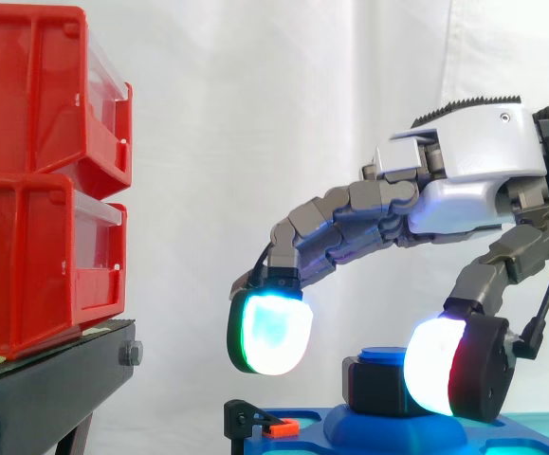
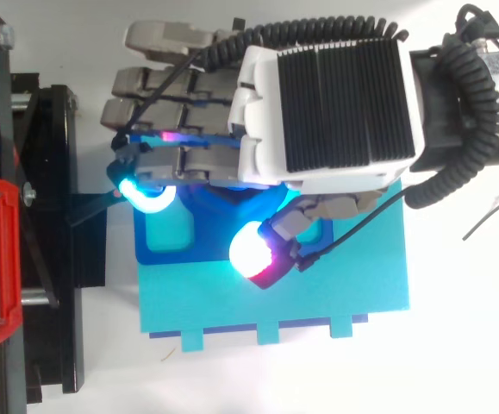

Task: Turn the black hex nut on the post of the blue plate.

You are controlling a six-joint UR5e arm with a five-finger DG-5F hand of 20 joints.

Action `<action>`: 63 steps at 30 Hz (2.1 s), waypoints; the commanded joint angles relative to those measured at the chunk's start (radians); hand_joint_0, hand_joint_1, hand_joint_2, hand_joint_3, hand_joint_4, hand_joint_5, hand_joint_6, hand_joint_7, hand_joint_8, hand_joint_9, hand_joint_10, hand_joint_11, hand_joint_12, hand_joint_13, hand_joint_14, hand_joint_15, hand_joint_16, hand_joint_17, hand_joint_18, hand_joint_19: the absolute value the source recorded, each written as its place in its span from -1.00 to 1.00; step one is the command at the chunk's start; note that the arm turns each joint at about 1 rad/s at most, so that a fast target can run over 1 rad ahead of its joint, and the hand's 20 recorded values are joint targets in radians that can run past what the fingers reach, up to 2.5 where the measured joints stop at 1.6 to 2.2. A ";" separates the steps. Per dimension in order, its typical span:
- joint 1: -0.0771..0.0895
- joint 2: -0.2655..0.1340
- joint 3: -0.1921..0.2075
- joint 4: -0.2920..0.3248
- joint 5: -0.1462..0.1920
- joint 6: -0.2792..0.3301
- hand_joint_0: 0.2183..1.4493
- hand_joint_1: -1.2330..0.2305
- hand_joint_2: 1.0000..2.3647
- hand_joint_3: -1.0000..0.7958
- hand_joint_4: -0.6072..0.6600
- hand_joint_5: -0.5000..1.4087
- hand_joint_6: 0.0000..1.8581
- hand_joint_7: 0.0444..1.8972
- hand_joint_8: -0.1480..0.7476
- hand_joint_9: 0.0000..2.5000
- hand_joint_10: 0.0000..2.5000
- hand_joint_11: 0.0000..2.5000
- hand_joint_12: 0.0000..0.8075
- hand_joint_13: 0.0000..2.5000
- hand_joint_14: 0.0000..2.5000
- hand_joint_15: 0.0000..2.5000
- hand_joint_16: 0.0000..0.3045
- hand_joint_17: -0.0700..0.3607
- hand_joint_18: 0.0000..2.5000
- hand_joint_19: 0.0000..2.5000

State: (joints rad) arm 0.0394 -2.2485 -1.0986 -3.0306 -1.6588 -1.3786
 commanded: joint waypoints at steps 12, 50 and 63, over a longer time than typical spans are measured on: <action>-0.019 0.000 -0.001 -0.013 -0.029 -0.011 -0.55 -0.50 -1.00 -0.44 0.20 -0.71 -0.46 -0.02 -0.20 -0.80 -1.00 -0.97 -0.17 -0.77 -1.00 -0.98 -0.66 -0.14 -0.94 -1.00; -0.029 0.000 -0.004 -0.054 -0.029 -0.017 -0.50 -0.57 -1.00 -0.44 0.22 -0.71 -0.46 0.04 -0.21 -0.78 -1.00 -0.96 -0.19 -0.75 -1.00 -0.99 -0.67 -0.15 -0.90 -1.00; -0.033 0.000 -0.004 -0.065 -0.035 -0.019 -0.49 -0.56 -1.00 -0.44 0.22 -0.70 -0.46 0.05 -0.21 -0.78 -1.00 -0.96 -0.19 -0.75 -1.00 -0.98 -0.67 -0.16 -0.90 -1.00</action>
State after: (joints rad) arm 0.0075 -2.2487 -1.1038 -3.0939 -1.6906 -1.3960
